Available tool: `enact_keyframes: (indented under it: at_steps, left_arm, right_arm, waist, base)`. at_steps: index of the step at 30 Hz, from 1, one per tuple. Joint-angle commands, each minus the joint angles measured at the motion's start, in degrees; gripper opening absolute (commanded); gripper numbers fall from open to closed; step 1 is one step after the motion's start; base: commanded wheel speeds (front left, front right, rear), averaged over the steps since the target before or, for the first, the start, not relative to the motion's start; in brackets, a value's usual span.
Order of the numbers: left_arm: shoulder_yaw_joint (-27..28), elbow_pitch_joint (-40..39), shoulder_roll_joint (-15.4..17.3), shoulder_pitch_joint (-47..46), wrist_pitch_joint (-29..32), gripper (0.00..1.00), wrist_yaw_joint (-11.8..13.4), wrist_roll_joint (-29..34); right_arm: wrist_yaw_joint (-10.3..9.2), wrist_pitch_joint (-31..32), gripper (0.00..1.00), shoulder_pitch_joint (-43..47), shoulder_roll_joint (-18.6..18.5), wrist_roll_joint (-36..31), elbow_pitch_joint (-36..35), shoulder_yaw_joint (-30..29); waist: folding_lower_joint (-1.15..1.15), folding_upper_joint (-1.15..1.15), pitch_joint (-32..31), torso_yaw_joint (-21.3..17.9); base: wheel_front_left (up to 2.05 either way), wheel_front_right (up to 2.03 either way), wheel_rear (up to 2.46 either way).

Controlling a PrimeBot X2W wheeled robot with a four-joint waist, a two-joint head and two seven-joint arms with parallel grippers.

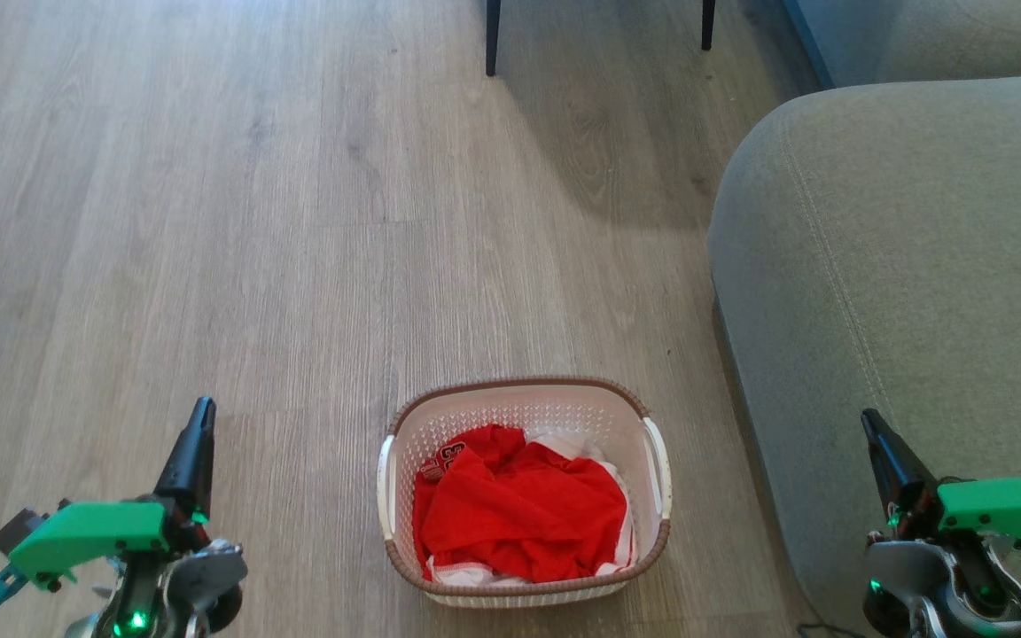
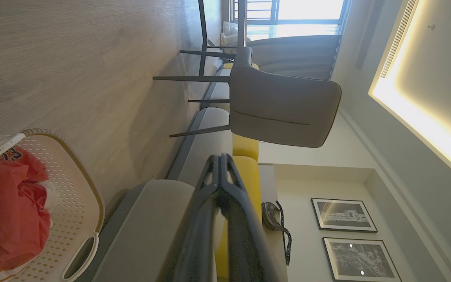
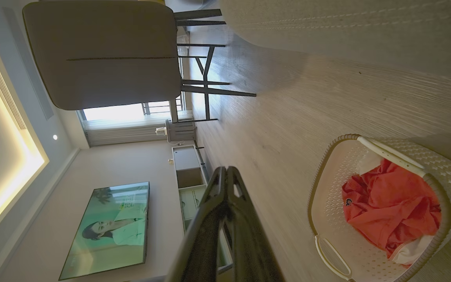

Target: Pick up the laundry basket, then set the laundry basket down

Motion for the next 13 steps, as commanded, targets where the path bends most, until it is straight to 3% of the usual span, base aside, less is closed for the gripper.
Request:
enact_keyframes:
  at_steps: [1,13]
  left_arm:
    - [2.2,-1.7,0.6,-3.2,0.5,0.0,-0.4,-0.1]
    - [2.5,-1.7,0.5,-3.2,0.7,0.0,-0.4,0.1]
  right_arm:
    - [0.41,0.5,0.0,-2.6,-1.0,0.1,-1.8,0.8]
    - [0.41,0.6,0.0,-2.6,-0.9,0.0,-1.8,0.7]
  waist:
    - [0.0,0.0,0.0,0.0]
    - [0.0,0.0,0.0,0.0]
  base:
    - [0.0,0.0,0.0]
    - [0.0,0.0,0.0]
